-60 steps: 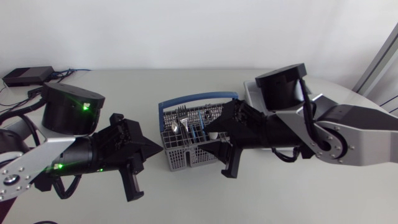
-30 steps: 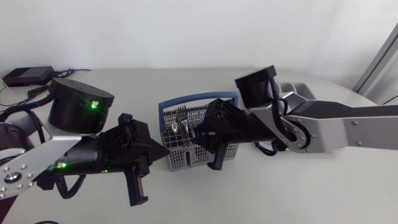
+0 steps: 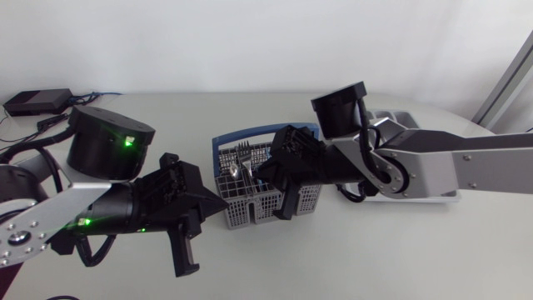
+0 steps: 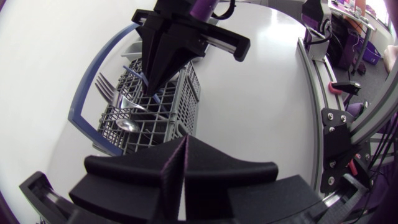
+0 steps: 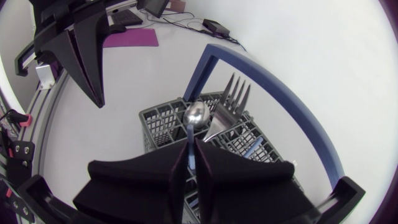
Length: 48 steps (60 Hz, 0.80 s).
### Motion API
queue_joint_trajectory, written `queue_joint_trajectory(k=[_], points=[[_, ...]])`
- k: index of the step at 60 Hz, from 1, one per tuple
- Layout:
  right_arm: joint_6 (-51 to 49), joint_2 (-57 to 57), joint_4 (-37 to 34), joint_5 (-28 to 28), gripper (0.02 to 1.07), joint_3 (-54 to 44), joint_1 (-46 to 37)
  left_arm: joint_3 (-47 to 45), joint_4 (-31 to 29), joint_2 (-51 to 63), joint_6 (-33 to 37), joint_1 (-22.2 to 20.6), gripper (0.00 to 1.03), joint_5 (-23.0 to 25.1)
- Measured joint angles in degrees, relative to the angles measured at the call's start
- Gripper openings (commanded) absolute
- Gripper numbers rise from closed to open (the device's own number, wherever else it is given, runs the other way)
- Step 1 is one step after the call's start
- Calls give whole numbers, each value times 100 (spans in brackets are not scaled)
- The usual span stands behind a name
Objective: Unload the cutlery basket into the drawer organizer.
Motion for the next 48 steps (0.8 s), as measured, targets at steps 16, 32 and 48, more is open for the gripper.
queue_joint_trajectory(k=[16,32,48], points=[[136,-719,-85,-162,8,0,2,0,24,103,-2,-26,15,0],[225,-1449,-713,-101,8,195,221,0,133,205,-4,-26,15,0],[503,-2369,-1244,2,8,485,413,0,173,286,-2,-26,15,0]])
